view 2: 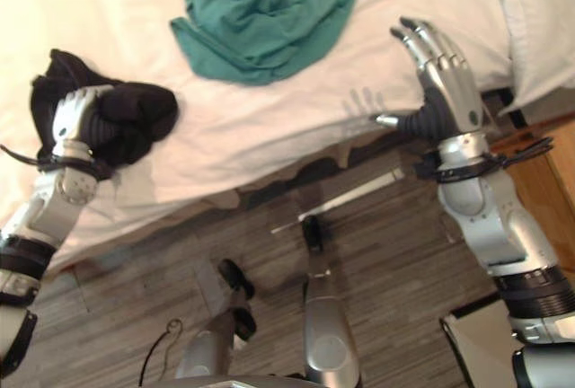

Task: Tidy up the quilt and then pick up the clothes from the bed and put them into the laundry hamper.

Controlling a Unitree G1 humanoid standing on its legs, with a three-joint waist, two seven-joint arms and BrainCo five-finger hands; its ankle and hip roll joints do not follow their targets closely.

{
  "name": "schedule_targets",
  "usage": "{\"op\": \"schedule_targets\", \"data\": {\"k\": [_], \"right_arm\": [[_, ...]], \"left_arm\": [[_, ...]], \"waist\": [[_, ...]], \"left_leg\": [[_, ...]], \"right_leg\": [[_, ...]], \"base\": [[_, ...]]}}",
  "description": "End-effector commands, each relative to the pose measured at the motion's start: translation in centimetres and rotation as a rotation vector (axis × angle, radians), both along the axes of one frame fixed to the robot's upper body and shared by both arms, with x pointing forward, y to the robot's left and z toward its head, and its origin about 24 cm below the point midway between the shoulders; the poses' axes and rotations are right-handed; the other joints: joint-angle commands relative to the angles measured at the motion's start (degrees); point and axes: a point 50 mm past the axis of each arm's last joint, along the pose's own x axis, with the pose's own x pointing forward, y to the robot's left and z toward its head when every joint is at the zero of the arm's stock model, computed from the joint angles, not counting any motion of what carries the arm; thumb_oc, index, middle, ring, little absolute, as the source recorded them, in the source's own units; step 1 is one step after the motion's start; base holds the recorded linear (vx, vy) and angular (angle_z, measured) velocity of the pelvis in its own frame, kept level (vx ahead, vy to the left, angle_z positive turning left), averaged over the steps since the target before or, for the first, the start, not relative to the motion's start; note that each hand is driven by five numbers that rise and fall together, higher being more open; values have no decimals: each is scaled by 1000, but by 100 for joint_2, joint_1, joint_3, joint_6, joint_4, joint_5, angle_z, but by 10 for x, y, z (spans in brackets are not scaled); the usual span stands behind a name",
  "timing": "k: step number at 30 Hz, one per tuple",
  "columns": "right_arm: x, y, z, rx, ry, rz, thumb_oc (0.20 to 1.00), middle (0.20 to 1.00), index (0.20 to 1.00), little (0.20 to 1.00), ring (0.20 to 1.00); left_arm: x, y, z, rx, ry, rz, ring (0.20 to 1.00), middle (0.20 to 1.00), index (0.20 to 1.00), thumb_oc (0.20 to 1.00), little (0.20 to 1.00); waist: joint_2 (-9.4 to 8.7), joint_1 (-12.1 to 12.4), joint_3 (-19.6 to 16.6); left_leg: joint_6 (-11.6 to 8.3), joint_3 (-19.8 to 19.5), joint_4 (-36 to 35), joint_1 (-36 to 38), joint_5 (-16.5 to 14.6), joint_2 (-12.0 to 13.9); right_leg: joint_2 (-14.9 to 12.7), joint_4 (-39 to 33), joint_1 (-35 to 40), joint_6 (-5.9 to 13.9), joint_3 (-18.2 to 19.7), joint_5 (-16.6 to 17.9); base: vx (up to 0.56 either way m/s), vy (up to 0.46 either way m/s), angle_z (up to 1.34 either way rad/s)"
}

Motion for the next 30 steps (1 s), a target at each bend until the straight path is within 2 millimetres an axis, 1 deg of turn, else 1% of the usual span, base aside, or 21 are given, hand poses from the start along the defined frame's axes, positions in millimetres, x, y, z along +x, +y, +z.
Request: {"op": "schedule_targets", "data": {"k": [1, 3, 4, 6, 10, 12, 13, 14, 15, 16, 17, 18, 21, 22, 23, 24, 25, 27, 28, 29, 30], "right_arm": [[2, -5, 32, -4, -110, -28, 1000, 1000, 1000, 1000, 1000], [9, -13, 32, 31, -83, -54, 1000, 1000, 1000, 1000, 1000], [11, -17, 34, 38, -76, -70, 1000, 1000, 1000, 1000, 1000], [17, -31, 34, 64, -44, -129, 1000, 1000, 1000, 1000, 1000], [23, -47, 41, 68, -15, -195, 1000, 1000, 1000, 1000, 1000], [29, -56, 37, 53, 38, -238, 1000, 1000, 1000, 1000, 1000], [30, -55, 38, 52, 38, -235, 1000, 1000, 1000, 1000, 1000], [35, -65, 36, 34, 91, -286, 1000, 1000, 1000, 1000, 1000], [39, -72, 32, 37, 126, -322, 1000, 1000, 1000, 1000, 1000], [43, -77, 32, 39, 147, -347, 1000, 1000, 1000, 1000, 1000], [49, -76, 32, 41, 165, -350, 1000, 1000, 1000, 1000, 1000], [52, -80, 28, 56, 188, -369, 1000, 1000, 1000, 1000, 1000], [65, -78, 20, 120, 246, -370, 1000, 1000, 1000, 1000, 1000], [72, -76, 21, 152, 263, -361, 200, 200, 200, 200, 200], [77, -63, 20, 161, 260, -312, 200, 200, 200, 200, 200], [78, -63, 21, 159, 257, -313, 200, 200, 200, 200, 200], [83, -52, 15, 188, 282, -267, 200, 200, 200, 200, 200], [84, -40, 12, 209, 293, -200, 200, 200, 200, 200, 200], [84, -34, 6, 225, 302, -169, 200, 200, 200, 200, 200], [82, -31, -5, 263, 321, -142, 200, 200, 200, 200, 200], [79, -29, -13, 306, 336, -108, 200, 200, 200, 200, 200]], "left_arm": [[-32, 23, -48, -81, 183, 36, 200, 200, 200, 200, 200], [-48, 28, -58, -141, 201, 43, 200, 200, 200, 200, 200], [-58, 30, -65, -208, 204, 54, 200, 200, 200, 200, 200], [-74, 35, -77, -303, 223, 77, 200, 200, 200, 200, 200], [-99, 41, -81, -370, 220, 83, 200, 200, 200, 200, 200], [-104, 42, -77, -419, 199, 68, 200, 200, 200, 200, 200], [-105, 42, -77, -422, 198, 70, 200, 200, 200, 200, 200], [-106, 43, -68, -449, 168, 45, 200, 200, 200, 200, 200], [-106, 42, -64, -464, 152, 27, 200, 200, 200, 200, 200], [-105, 40, -60, -483, 140, 4, 200, 200, 200, 200, 200], [-106, 39, -56, -494, 129, -16, 200, 200, 200, 200, 200], [-105, 38, -53, -501, 125, -34, 200, 200, 200, 200, 200], [-102, 30, -43, -493, 116, -99, 200, 200, 200, 200, 200], [-104, 42, -62, -510, 164, -29, 200, 200, 200, 200, 200], [-100, 42, -70, -541, 174, -1, 200, 200, 200, 200, 200], [-98, 42, -70, -544, 172, -3, 200, 200, 200, 200, 200], [-95, 32, -74, -572, 191, -38, 200, 200, 200, 200, 200], [-95, 29, -79, -573, 225, -44, 200, 200, 200, 200, 200], [-95, 27, -82, -576, 238, -50, 200, 200, 200, 200, 200], [-95, 25, -85, -583, 251, -49, 200, 200, 200, 200, 200], [-97, 23, -89, -595, 266, -47, 200, 200, 200, 200, 200]], "waist": [[-288, 305, -79], [-302, 433, -89], [-299, 512, -82], [-296, 694, -50], [-198, 947, 22], [-138, 1059, 53], [-128, 1034, 48], [-54, 1138, 73], [-6, 1217, 49], [35, 1250, 46], [79, 1261, 70], [125, 1308, 25], [243, 1400, -40], [248, 1424, -80], [269, 1403, -103], [288, 1404, -95], [308, 1410, -150], [295, 1391, -209], [282, 1369, -237], [247, 1351, -268], [201, 1308, -281]], "left_leg": [[-557, -141, -20, 349, -142, 467], [-591, -193, -20, 343, -118, 505], [-620, -227, -20, 342, -92, 532], [-659, -296, -20, 311, -56, 557], [-739, -386, -20, 214, 5, 606], [-781, -434, -20, 131, 55, 630], [-783, -444, -20, 119, 58, 634], [-817, -499, -20, 24, 96, 641], [-888, -559, -20, 40, -2, 639], [-898, -577, -20, -2, 15, 637], [-844, -549, -20, -103, 149, 637], [-904, -625, -20, -76, 39, 626], [-923, -673, -20, -153, 66, 610], [-927, -687, -20, -166, 86, 611], [-927, -681, -20, -164, 89, 612], [-927, -683, -20, -165, 88, 613], [-911, -701, -20, -140, 76, 620], [-907, -713, -20, -70, 72, 630], [-898, -709, -20, -9, 44, 635], [-873, -703, -20, 75, 11, 643], [-799, -649, -20, 118, 91, 652]], "right_leg": [[-221, -7, 283, 443, -286, -522], [-208, -15, 373, 409, -405, -553], [-199, -25, 437, 394, -503, -581], [-201, -30, 511, 372, -640, -620], [-217, -30, 551, 359, -849, -662], [-227, -30, 533, 358, -955, -672], [-224, -30, 529, 355, -965, -673], [-245, -30, 498, 349, -1055, -680], [-258, -30, 539, 405, -1056, -796], [-263, -30, 523, 407, -1097, -806], [-262, -30, 455, 355, -1165, -701], [-260, -30, 496, 405, -1124, -805], [-262, -30, 457, 408, -1150, -805], [-259, -30, 453, 392, -1152, -804], [-256, -30, 452, 391, -1145, -813], [-256, -30, 451, 390, -1147, -813], [-241, -30, 493, 379, -1139, -827], [-207, -30, 578, 365, -1141, -864], [-195, -30, 632, 362, -1137, -883], [-188, -30, 718, 357, -1140, -909], [-166, -30, 740, 297, -1176, -822]], "base": [[37, -113, 36], [46, -104, 36], [44, -122, 38], [35, -114, 40], [19, -74, 32], [-3, -67, 38], [-13, -88, 35], [67, -59, 35], [59, -66, 33], [-15, -28, 37], [-15, -25, 31], [-2, -24, 29], [24, -3, 22], [0, 13, 12], [0, 7, 7], [0, 0, 0], [6, 21, -4], [20, 22, -5], [41, 21, -7], [-26, 21, -9], [47, 20, -8]]}}
